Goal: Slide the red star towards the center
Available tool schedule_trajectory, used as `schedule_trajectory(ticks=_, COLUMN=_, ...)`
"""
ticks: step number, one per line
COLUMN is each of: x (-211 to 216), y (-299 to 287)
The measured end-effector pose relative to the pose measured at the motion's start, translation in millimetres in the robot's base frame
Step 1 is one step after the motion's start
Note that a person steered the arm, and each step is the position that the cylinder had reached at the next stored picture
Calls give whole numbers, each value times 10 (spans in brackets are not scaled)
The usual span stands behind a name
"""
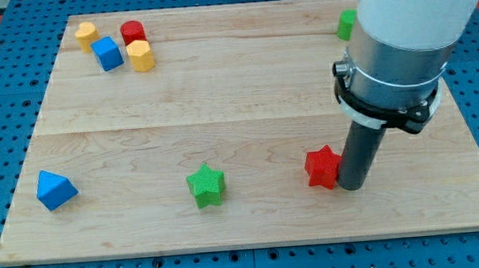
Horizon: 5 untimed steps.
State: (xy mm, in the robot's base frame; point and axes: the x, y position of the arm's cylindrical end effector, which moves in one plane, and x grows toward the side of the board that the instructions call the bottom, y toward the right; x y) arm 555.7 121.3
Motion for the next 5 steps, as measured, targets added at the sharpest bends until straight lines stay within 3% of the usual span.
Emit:
schedule_trajectory(ticks=1, x=-134, y=-327)
schedule_trajectory(ticks=3, x=-1373, y=-586)
schedule_trajectory(ticks=4, x=-1333, y=-638)
schedule_trajectory(ticks=5, x=-822, y=-720)
